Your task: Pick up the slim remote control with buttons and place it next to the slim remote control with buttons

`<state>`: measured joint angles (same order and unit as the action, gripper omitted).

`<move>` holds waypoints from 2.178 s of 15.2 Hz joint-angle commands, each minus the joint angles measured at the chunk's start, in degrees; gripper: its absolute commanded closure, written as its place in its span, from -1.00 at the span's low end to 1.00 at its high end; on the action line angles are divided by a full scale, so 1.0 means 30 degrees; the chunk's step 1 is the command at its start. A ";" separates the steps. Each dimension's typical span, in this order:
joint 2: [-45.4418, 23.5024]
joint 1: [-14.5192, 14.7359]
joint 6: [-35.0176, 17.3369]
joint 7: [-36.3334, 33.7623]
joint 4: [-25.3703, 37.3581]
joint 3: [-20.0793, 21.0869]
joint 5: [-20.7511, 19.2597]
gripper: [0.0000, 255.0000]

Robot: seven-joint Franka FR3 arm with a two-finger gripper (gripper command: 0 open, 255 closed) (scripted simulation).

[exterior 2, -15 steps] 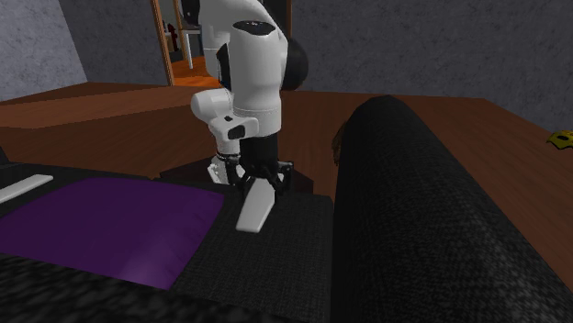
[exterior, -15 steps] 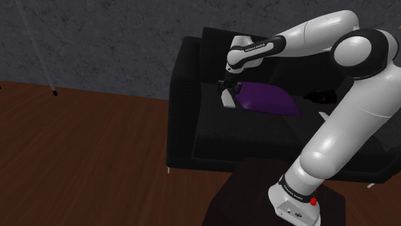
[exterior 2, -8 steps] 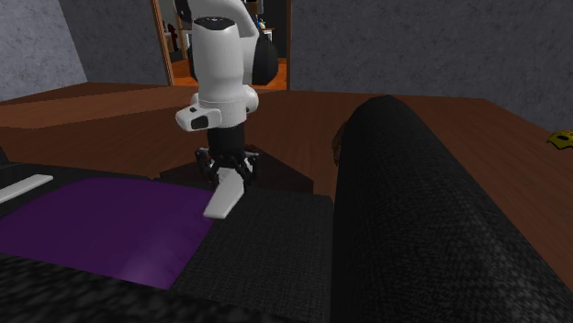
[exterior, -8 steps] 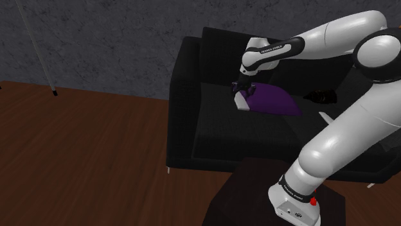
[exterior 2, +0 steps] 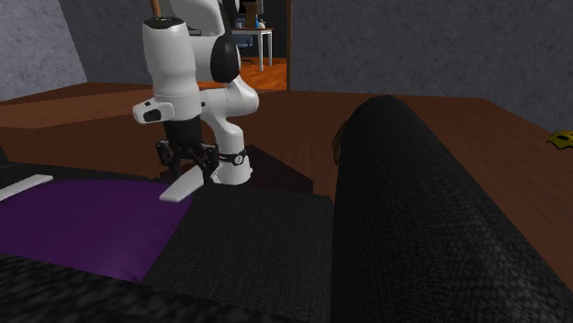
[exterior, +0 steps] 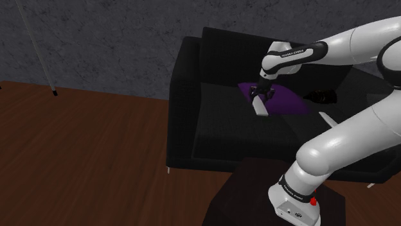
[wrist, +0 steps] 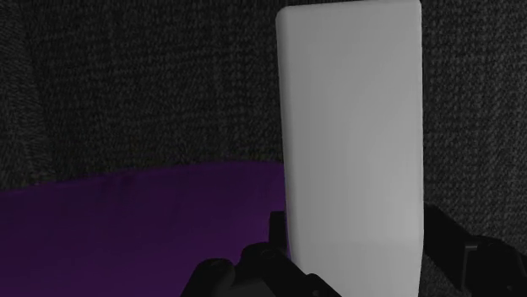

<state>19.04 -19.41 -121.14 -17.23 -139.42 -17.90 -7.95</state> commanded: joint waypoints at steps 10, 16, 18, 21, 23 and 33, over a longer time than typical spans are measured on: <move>0.3193 -0.2977 0.0679 0.4247 -0.2032 -0.3129 -0.2576 1.00; 0.3739 -0.4455 0.0986 0.6996 -0.1850 -0.5212 -0.3829 1.00; 0.3727 -0.4859 0.1048 0.7962 -0.1606 -0.5965 -0.4171 1.00; 0.3523 -0.5357 0.1093 0.9460 -0.1078 -0.7146 -0.4574 1.00; 0.3268 -0.5592 0.1094 1.0486 -0.0619 -0.7984 -0.4760 1.00; 0.0452 -0.5276 0.0766 1.6270 0.2872 -1.3144 -0.4077 1.00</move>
<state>21.61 -35.67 -119.00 29.27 -132.49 -55.39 -20.88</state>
